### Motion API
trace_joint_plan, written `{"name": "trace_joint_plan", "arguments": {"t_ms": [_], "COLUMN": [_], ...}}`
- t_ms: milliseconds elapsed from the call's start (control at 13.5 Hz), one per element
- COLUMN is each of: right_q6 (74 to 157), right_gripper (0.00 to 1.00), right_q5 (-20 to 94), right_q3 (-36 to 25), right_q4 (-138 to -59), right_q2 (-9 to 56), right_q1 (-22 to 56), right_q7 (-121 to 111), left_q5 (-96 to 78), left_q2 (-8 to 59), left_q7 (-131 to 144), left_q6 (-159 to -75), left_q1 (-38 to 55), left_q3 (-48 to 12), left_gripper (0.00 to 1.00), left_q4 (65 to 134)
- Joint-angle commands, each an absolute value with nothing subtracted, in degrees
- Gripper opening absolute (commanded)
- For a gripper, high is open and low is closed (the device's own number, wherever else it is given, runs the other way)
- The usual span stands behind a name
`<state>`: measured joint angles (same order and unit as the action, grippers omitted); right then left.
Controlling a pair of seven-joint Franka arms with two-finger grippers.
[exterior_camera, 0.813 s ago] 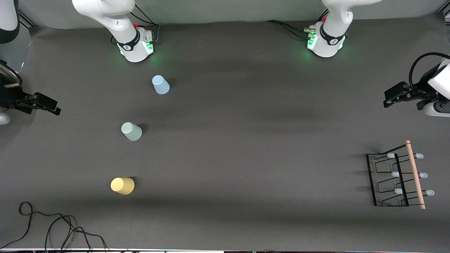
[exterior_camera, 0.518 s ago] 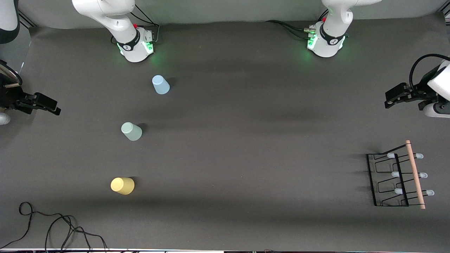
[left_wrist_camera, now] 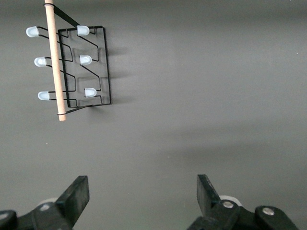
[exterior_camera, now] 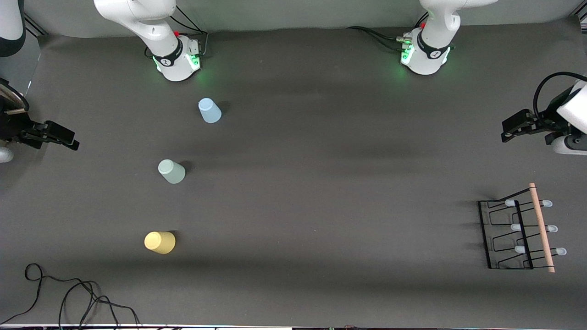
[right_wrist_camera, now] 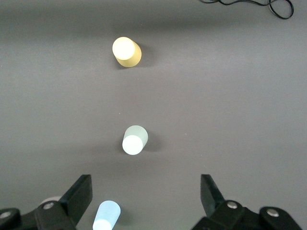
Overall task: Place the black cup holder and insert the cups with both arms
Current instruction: 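Move the left gripper down toward the black wire rack's wooden handle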
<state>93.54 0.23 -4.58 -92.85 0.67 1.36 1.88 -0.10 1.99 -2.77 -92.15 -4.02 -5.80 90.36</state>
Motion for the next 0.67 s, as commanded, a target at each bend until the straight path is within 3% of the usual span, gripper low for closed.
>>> {"name": "trace_joint_plan", "arguments": {"t_ms": [0,296,592], "right_q6": [92.9,92.9,92.9], "right_gripper": [1.0,1.0,1.0], "right_q5": [-0.09,-0.09,-0.09], "right_q3": [-4.75,-4.75,-4.75], "right_q4": [-91.93,-91.93,-91.85], "right_q2": [0.62,0.61,0.53], "right_q1": [1.76,1.76,1.76], "right_q7": [1.85,1.93,1.93], "left_q5": [-0.26,0.17,0.97], "left_q2": [4.03,11.32,19.05], "left_q7": [-2.11,-8.07,-11.34], "left_q6": [-93.25,-94.48,-105.79], "left_q1": [-4.39,-10.98,-15.38], "left_q3": [-5.45,-5.54,-5.45], "left_gripper": [1.0,1.0,1.0], "left_q4": [88.78,84.47,84.37]}}
